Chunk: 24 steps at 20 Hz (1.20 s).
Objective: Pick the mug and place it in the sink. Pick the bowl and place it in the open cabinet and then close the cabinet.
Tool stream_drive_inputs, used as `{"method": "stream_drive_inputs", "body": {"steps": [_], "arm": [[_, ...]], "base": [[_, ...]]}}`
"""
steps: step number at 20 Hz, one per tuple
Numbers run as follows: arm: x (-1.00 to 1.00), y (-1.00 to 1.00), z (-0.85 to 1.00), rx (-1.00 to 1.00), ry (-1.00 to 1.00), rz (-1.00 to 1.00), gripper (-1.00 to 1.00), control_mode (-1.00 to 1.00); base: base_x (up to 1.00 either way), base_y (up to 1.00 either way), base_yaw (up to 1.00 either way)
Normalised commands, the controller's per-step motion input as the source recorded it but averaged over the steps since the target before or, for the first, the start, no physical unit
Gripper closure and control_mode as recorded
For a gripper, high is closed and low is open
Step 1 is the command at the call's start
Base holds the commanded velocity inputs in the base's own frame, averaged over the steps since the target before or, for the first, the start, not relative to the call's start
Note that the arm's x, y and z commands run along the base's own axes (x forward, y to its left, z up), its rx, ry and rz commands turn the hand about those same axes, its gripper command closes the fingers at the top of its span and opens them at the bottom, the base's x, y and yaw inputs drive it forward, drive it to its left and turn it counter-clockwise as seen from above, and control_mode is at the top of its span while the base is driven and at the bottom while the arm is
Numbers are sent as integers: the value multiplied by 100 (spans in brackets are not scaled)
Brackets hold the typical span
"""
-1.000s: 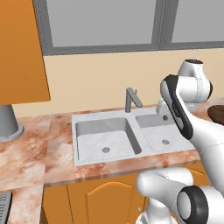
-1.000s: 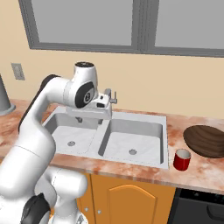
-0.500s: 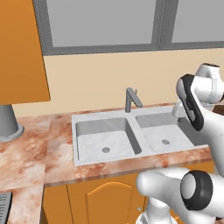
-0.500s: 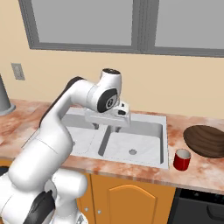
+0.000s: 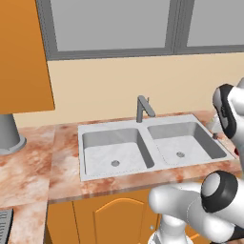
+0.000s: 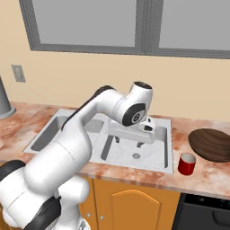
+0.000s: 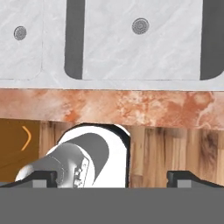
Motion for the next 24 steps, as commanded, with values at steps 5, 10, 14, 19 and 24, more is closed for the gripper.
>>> {"method": "stream_drive_inputs", "body": {"steps": [5,10,14,19,24], "arm": [[-29,-58,-21,3,0,-1,-100,-100],[-26,-48,-3,3,0,-3,-100,-100],[-7,-54,-6,2,0,0,-100,-100],[-3,-50,-11,3,-1,4,-100,-100],[0,-48,-20,1,0,2,-100,-100]], "base": [[0,0,0],[0,0,0],[0,0,0],[0,0,0],[0,0,0]]}}
